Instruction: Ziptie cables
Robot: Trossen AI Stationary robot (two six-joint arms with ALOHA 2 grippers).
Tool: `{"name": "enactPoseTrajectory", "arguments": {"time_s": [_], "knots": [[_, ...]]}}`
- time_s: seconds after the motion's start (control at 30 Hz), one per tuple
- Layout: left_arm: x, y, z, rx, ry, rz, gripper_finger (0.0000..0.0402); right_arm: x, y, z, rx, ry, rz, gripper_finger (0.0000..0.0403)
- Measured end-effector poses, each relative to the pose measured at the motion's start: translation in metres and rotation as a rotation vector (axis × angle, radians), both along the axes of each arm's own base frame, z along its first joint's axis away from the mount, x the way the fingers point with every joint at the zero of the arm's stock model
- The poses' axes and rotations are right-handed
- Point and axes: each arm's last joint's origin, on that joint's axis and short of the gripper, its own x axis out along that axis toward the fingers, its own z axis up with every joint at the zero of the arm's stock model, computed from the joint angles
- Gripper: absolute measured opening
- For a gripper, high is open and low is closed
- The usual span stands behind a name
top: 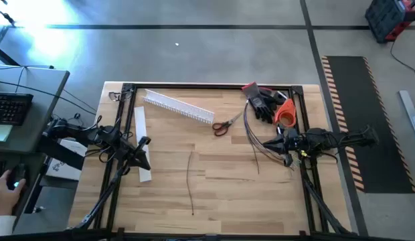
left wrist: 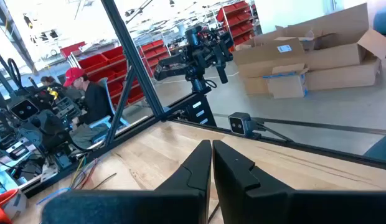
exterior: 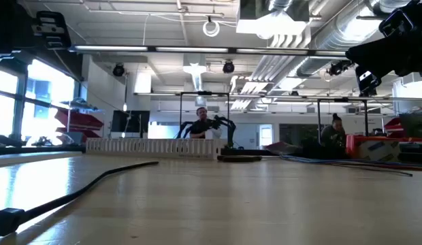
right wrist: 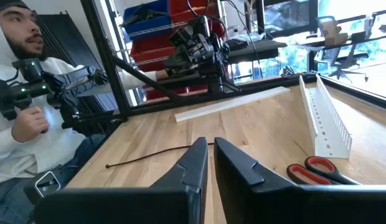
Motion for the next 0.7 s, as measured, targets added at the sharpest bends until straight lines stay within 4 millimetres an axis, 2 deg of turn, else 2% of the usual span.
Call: {"name": "enactPoseTrajectory", "arguments": {"time_s": [0.47, 0.7], "knots": [[-0.0001, 0.0, 0.0029, -0.008, -0.03, 0.0, 0.0, 0.0, 0.0, 0.0, 0.0, 0.0, 0.0, 0.0016], [-0.0001, 0.0001, 0.004, -0.085, 0.013, -0.003, 0.0, 0.0, 0.0, 0.0001, 0.0, 0.0, 0.0, 0.0016]]}}
